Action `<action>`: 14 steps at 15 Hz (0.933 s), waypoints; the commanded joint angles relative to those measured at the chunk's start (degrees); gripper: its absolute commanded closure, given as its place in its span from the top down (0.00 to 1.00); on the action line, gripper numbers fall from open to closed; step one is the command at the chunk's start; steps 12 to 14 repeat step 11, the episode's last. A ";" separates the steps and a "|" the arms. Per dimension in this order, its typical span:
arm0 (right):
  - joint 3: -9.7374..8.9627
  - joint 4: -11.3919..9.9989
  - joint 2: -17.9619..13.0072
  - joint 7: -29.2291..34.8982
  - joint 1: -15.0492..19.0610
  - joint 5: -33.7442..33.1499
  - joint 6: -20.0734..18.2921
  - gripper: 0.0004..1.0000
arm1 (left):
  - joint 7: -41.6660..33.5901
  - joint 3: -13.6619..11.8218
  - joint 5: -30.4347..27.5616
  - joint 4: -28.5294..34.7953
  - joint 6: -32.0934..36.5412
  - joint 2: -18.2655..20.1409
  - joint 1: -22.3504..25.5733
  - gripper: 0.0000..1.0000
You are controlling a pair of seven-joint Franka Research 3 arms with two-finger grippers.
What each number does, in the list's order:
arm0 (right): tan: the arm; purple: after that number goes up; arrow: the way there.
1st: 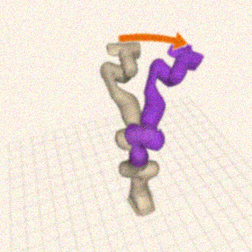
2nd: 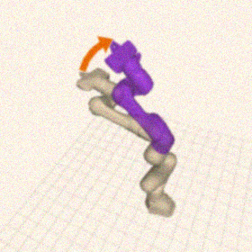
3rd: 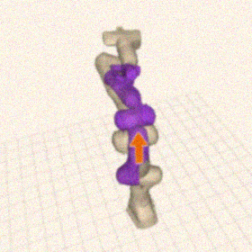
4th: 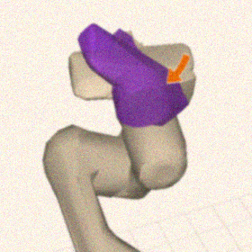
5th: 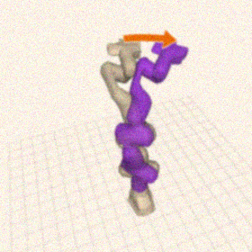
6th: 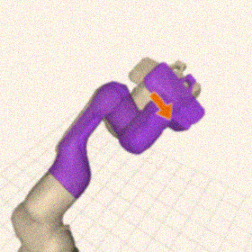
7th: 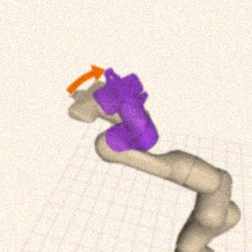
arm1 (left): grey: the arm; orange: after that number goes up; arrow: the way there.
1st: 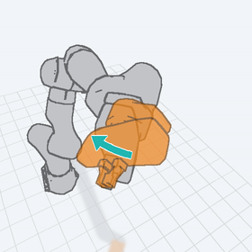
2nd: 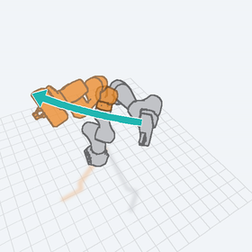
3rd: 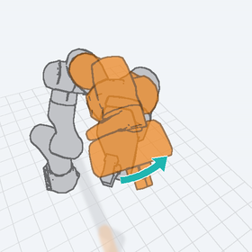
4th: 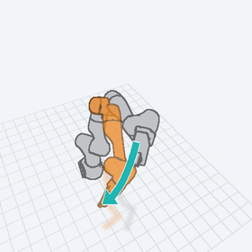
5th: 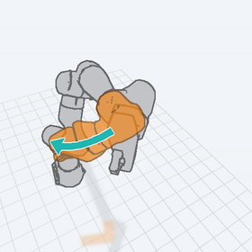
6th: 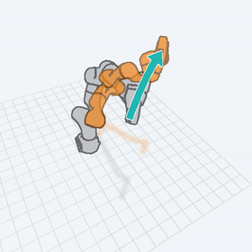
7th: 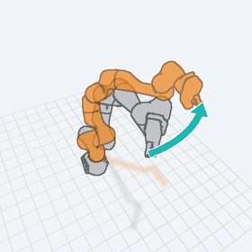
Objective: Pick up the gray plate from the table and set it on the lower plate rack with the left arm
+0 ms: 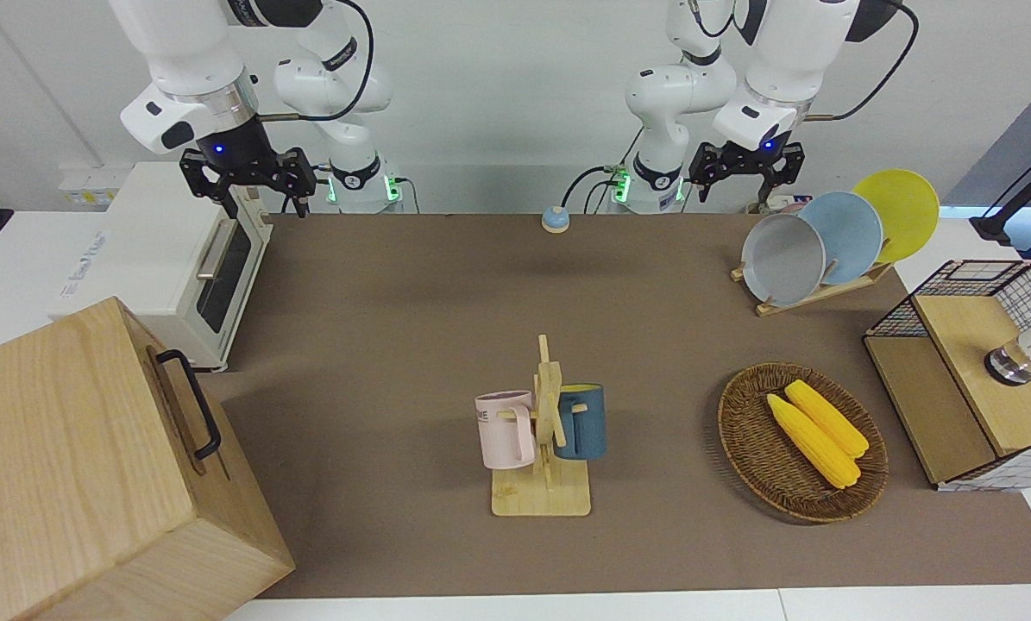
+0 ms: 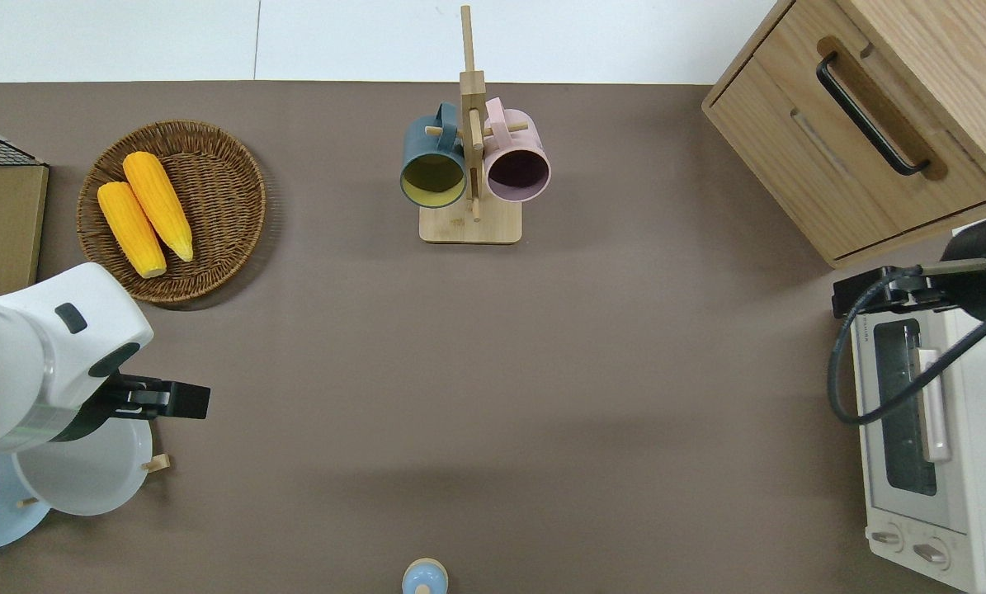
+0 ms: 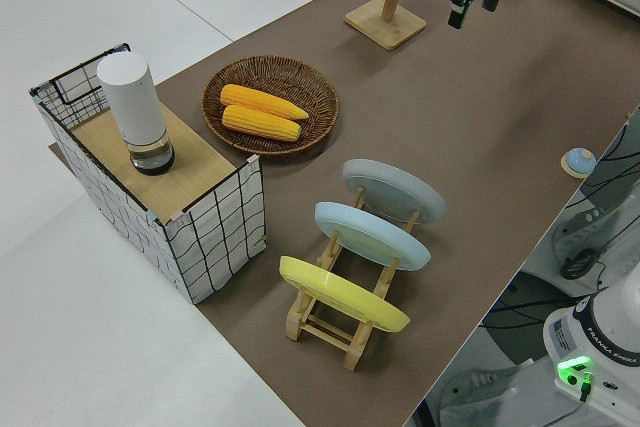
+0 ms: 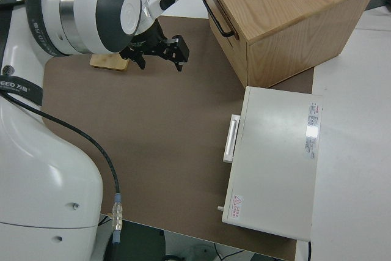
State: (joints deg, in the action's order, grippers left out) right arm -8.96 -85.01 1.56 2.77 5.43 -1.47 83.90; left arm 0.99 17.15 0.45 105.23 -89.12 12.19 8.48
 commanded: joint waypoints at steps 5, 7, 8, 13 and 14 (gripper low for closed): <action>0.34 0.37 0.02 0.22 -0.42 0.15 -0.05 0.98 | -4.77 -0.45 -0.45 -0.90 -0.09 -0.50 1.53 1.00; 0.34 0.37 0.02 0.22 -0.42 0.15 -0.05 0.98 | -4.68 -0.45 -0.36 -0.90 0.00 -0.50 1.62 1.00; 0.34 0.37 0.02 0.22 -0.42 0.15 -0.05 0.98 | -4.68 -0.37 -0.36 -0.90 0.09 -0.50 1.45 1.00; 0.34 0.37 0.02 0.22 -0.42 0.15 -0.05 0.98 | -4.76 -0.37 -0.28 -0.81 0.52 -0.50 1.36 1.00; 0.34 0.37 0.02 0.22 -0.42 0.15 -0.05 0.98 | -4.76 -0.37 -0.28 -0.81 0.52 -0.50 1.36 1.00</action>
